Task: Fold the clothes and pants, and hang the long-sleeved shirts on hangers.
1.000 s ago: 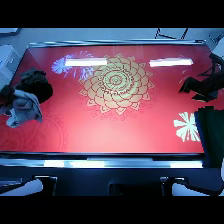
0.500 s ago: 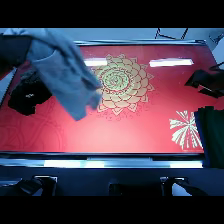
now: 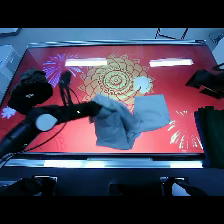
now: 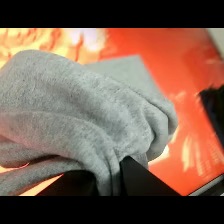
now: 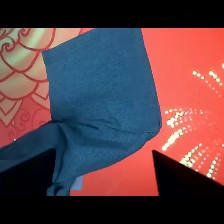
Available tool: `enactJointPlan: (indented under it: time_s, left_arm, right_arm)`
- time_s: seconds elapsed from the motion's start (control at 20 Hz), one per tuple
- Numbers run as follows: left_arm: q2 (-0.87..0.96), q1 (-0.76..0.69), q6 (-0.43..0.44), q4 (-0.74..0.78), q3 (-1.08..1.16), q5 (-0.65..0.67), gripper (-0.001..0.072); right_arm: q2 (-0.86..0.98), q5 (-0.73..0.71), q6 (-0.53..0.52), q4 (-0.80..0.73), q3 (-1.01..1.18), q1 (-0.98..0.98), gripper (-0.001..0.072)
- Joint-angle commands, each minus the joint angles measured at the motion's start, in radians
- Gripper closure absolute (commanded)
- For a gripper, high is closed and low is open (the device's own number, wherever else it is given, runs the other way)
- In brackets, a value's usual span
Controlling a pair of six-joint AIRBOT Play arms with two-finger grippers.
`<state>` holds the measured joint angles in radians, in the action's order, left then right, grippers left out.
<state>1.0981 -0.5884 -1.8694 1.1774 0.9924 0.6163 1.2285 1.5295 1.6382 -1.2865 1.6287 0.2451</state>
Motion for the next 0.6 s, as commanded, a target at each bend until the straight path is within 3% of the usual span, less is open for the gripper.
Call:
enactJointPlan:
  time_s: [0.0, 0.05, 0.2, 0.3, 0.4, 0.55]
  left_arm:
    - [0.095, 0.048, -0.061, -0.023, -0.143, 0.123, 0.0178]
    - [0.096, 0.098, -0.057, -0.022, -0.127, 0.168, -0.0010]
    - [0.079, 0.306, 0.119, -0.023, -0.023, 0.369, -0.0013]
    - [0.079, 0.428, 0.185, -0.027, 0.030, 0.574, -0.0013]
    - [0.080, 0.459, 0.249, -0.030, 0.000, 0.724, -0.0013]
    - [0.080, 0.380, 0.291, -0.149, -0.159, 0.670, -0.0013]
  right_arm:
    - [0.046, 0.004, 0.000, 0.000, 0.000, -0.001, 0.0042]
    - [0.068, 0.010, -0.002, -0.001, 0.000, -0.001, 0.0041]
    - [0.157, 0.013, -0.024, -0.068, 0.000, -0.001, 0.0040]
    - [0.234, 0.057, -0.029, -0.152, 0.000, -0.001, 0.0040]
    - [0.315, 0.108, -0.031, -0.179, -0.013, 0.002, 0.0041]
    - [0.371, 0.116, -0.031, -0.100, -0.124, 0.001, 0.0040]
